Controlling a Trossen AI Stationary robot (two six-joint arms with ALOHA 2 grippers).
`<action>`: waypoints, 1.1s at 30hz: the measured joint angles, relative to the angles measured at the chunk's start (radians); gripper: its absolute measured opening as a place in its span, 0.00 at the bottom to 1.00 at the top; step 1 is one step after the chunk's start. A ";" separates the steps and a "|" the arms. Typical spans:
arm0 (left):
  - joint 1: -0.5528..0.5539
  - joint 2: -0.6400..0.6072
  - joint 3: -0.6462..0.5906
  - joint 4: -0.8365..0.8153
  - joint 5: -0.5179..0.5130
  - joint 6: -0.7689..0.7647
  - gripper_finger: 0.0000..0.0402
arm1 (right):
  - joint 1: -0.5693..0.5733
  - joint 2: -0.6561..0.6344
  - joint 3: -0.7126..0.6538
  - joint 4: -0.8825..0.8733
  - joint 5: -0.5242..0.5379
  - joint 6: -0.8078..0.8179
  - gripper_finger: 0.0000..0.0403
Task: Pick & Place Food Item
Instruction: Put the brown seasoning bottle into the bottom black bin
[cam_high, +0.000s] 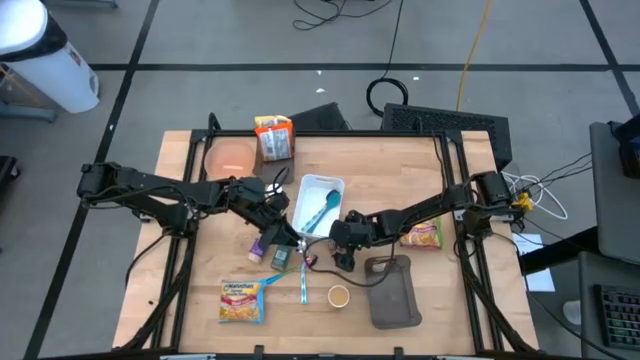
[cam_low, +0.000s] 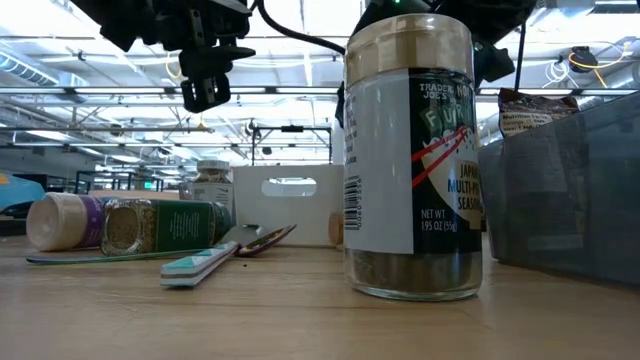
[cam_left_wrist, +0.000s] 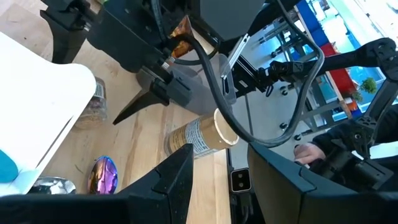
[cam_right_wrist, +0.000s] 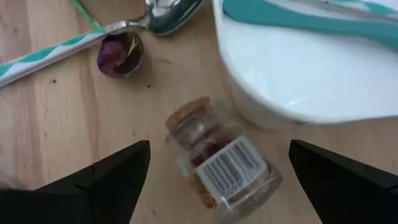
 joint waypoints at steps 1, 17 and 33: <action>0.000 0.000 0.000 0.000 0.000 0.000 0.40 | 0.000 0.000 0.000 -0.001 0.001 -0.008 0.94; 0.000 0.000 0.000 -0.002 0.000 -0.005 0.40 | 0.000 0.000 0.000 0.000 -0.001 -0.103 0.72; 0.000 0.000 0.000 -0.003 0.000 -0.005 0.40 | 0.000 -0.003 0.001 -0.039 -0.048 -0.148 0.45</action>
